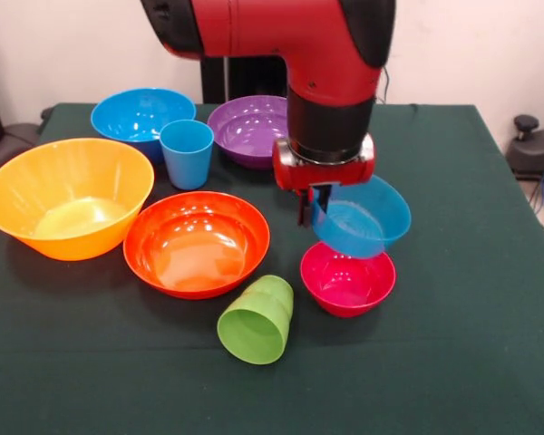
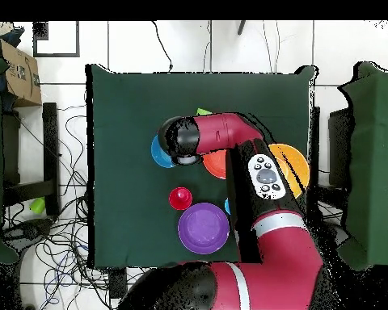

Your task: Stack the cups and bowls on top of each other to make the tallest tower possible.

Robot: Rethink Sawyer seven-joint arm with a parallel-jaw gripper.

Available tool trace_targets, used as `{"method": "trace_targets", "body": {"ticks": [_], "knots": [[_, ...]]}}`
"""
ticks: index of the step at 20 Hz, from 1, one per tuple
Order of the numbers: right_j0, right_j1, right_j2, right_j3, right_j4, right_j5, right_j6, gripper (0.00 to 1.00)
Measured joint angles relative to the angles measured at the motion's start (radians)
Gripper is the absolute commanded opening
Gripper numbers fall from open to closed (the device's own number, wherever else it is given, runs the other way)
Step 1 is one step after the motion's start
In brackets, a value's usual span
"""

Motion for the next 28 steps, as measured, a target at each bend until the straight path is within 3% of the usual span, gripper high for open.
{"method": "trace_targets", "body": {"ticks": [9,28], "knots": [[0.005,0.055,0.0,-0.024,0.0,0.0,0.0,0.0],[0.004,0.059,-0.002,-0.026,-0.002,-0.002,0.0,0.0]]}}
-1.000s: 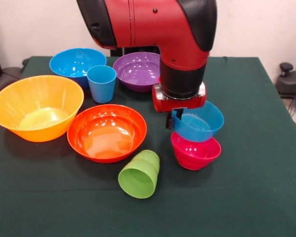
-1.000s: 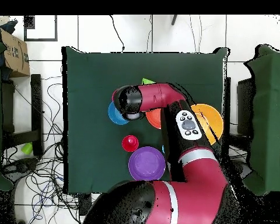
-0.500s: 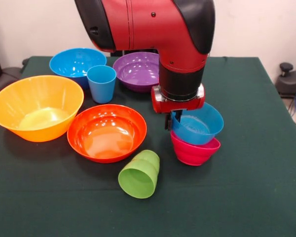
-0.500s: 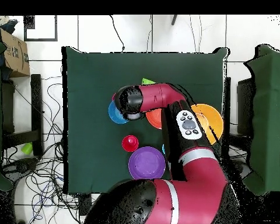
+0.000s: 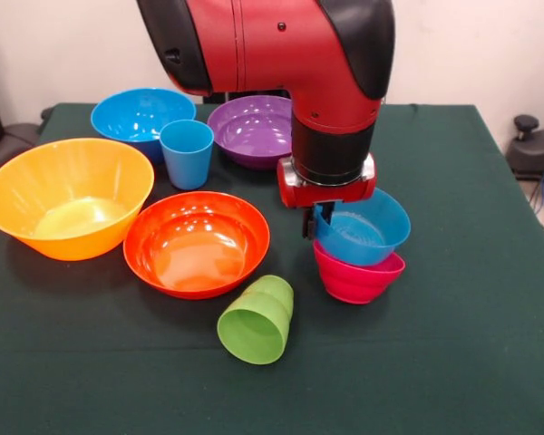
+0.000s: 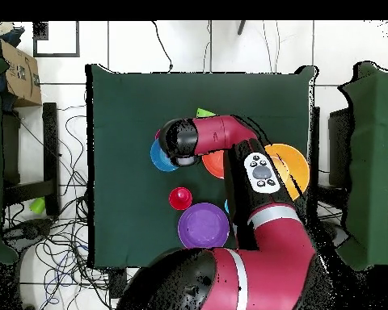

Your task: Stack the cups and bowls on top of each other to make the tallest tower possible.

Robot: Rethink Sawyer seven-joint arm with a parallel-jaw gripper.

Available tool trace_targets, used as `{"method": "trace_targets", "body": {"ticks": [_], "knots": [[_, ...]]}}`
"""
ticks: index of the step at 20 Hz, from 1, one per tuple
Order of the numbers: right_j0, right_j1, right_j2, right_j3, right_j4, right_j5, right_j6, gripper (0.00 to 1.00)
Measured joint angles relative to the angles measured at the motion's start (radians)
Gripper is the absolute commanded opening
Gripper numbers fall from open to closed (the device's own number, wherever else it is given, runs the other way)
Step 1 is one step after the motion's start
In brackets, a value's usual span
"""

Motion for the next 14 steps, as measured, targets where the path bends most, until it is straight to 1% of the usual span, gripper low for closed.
{"method": "trace_targets", "body": {"ticks": [14], "knots": [[0.0,-0.01,0.0,-0.001,0.0,-0.001,0.0,0.0]]}}
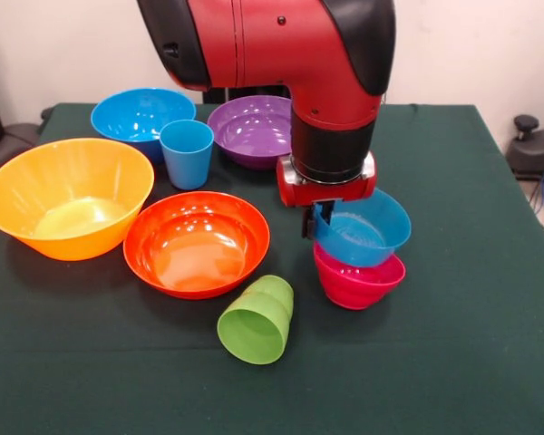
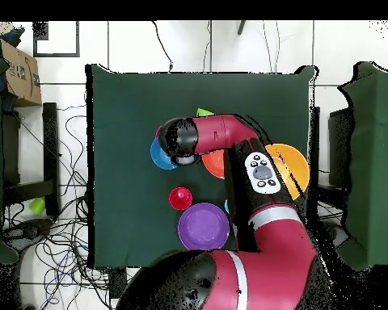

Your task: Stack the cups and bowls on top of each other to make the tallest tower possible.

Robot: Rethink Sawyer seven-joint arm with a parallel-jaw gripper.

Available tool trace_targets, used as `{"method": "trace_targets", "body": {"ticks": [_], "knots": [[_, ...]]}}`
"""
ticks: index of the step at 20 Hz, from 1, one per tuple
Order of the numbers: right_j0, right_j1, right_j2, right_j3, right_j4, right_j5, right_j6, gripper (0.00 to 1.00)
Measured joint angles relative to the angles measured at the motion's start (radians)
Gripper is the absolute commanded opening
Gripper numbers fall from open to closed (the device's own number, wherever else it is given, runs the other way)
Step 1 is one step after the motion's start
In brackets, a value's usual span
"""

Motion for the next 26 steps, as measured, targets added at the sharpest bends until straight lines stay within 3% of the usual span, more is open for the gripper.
{"method": "trace_targets", "body": {"ticks": [8,19,26], "knots": [[0.014,-0.049,-0.023,0.0,0.0,0.0,0.0,0.0],[0.137,-0.147,-0.175,0.002,-0.065,-0.033,0.0,0.0],[0.113,-0.161,-0.181,0.004,-0.041,-0.045,0.0,0.0]]}}
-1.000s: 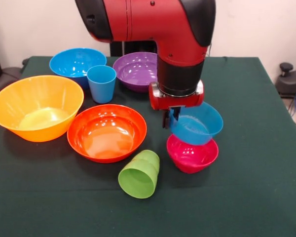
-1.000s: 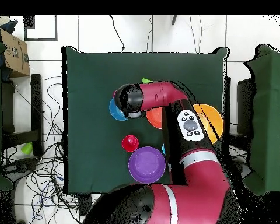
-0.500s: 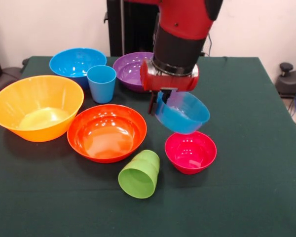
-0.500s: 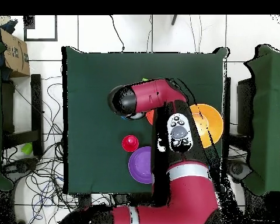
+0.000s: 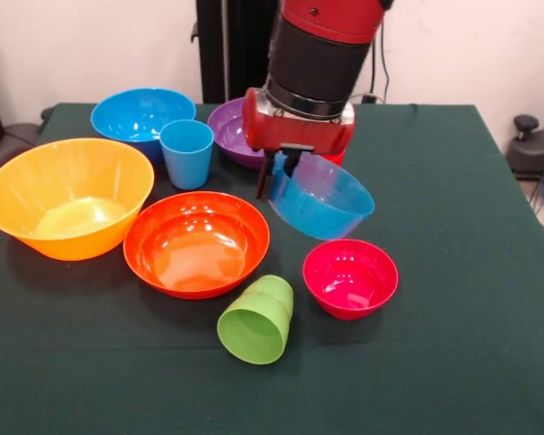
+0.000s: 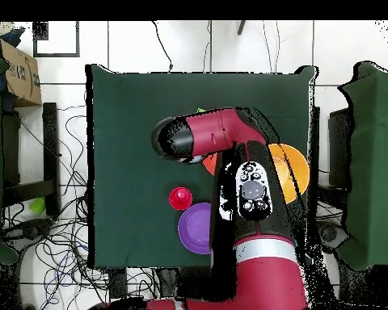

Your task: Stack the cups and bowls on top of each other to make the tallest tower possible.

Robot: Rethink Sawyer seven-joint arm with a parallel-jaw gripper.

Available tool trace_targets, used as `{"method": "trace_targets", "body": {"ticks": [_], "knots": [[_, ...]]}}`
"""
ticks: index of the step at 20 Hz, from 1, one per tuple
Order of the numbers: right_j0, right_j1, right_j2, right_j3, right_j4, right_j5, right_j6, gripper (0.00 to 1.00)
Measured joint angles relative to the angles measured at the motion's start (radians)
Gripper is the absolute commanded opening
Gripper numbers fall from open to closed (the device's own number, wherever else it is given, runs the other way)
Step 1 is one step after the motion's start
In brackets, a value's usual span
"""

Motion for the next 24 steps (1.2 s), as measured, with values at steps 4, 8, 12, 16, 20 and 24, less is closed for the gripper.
{"method": "trace_targets", "body": {"ticks": [4,8,12,16,20,24], "knots": [[-0.033,0.008,0.004,0.0,0.038,0.0,0.0,0.0],[-0.057,0.016,0.007,-0.001,0.065,0.0,0.0,0.0],[-0.068,0.032,0.011,-0.008,0.077,0.0,0.0,0.0],[-0.075,0.056,0.024,-0.016,0.084,0.0,0.0,0.0],[-0.076,0.072,0.038,-0.019,0.087,0.0,0.0,0.0],[-0.076,0.088,0.052,-0.021,0.104,0.0,0.0,0.0]]}}
